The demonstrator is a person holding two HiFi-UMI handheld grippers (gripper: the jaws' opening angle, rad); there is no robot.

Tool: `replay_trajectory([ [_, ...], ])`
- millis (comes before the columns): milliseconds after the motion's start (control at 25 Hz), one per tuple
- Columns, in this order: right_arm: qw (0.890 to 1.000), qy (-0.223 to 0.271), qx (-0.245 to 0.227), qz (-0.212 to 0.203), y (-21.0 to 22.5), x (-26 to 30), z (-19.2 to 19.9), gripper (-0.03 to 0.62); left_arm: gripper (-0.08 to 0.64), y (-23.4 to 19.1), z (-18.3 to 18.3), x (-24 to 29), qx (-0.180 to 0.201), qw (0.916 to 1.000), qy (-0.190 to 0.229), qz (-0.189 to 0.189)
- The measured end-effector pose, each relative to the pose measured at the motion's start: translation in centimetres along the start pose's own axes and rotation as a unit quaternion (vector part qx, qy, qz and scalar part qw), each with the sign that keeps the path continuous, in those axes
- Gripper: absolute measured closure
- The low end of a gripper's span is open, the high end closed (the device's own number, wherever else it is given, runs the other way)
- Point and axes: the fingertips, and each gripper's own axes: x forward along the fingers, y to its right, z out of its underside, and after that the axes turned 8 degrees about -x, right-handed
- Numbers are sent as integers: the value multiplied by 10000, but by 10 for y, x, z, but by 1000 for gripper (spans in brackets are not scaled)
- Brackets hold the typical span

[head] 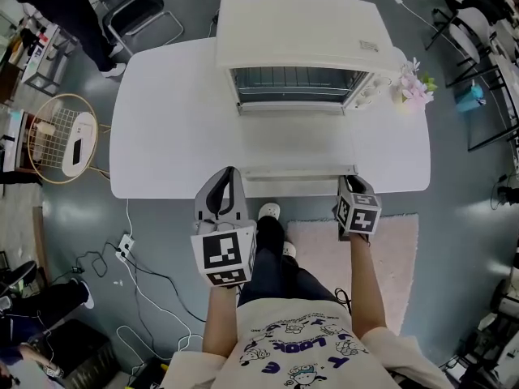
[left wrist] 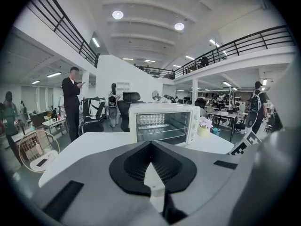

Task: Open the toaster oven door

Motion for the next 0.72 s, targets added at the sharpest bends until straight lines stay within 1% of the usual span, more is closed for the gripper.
replay_trajectory([
  [400,9998,-204,10,66,-1,25,30,533,555,-5,26,1,-15,9997,-222,-80],
  [600,9998,-137,-42,133,-1,28,32,532,555,-6,36,2,-34,9995,-302,-89],
  [720,9998,-136,-47,145,-1,28,32,532,555,-4,36,1,-43,9996,-280,-74],
])
